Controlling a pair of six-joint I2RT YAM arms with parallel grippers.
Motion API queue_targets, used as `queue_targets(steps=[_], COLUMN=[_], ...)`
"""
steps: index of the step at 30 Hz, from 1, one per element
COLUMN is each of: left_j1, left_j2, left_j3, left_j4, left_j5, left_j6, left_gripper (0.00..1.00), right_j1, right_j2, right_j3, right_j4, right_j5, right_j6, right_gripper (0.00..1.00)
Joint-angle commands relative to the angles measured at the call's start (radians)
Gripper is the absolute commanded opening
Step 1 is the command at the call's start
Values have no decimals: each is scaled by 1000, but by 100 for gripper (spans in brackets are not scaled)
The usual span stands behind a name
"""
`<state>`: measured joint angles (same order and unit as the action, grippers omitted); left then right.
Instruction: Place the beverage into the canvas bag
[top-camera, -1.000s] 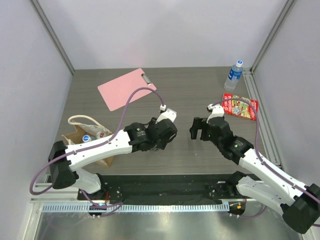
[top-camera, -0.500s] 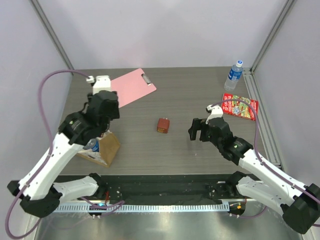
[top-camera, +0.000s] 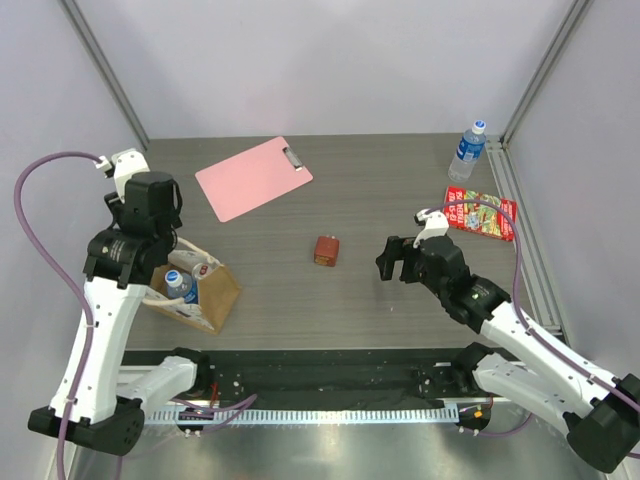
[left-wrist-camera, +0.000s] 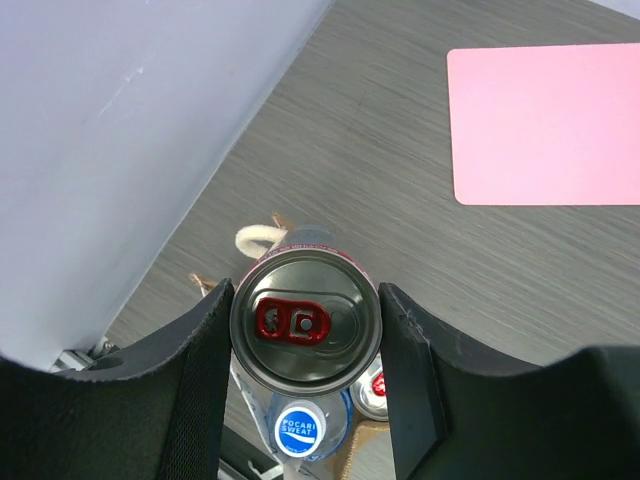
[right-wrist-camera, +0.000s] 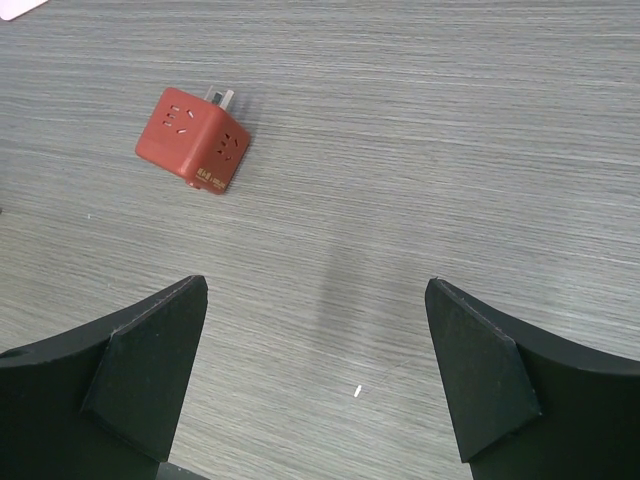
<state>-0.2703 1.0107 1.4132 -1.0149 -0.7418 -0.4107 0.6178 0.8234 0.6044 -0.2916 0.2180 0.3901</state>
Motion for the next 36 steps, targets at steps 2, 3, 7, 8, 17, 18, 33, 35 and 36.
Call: queue_targets(steps=[2,3,7,8,17,18,33,35,36], left_j1=[66,80,86,86,88,88,184,209,215], left_j2=[-17,-17,-34,-37,-44,-44,-14,-4,-3], left_j3=[-10,-8,12,21,12,7,-154,-166,-169], left_j4=[30,27,13,1,-51,-51,136,160,165], left_j5=[61,73,65,59,-36,-44,183,191,191], left_j6=[-30,-30,-22,-19,-11,-11,-19,-14,-11], left_gripper=[0,0,0,0,0,0,0,0,0], right_j1=[-4,-6,-4,-3,-4,-4,-3,-4,-3], right_j2=[-20,-17,-10,-9,-1,-1,-20,-18,-18], right_j3=[-2,0,-2,-2,1,1,-8,-6,-6], right_j4=[48,48,51,51,55,55,62,63,63], right_j5=[-11,-12,-17,-17,-20,-22,-32,-32,-35], right_j6=[-11,-11,-13,-13,-16,-19,-16,-14,-17], right_gripper=[96,96,96,96,96,96,96,96,96])
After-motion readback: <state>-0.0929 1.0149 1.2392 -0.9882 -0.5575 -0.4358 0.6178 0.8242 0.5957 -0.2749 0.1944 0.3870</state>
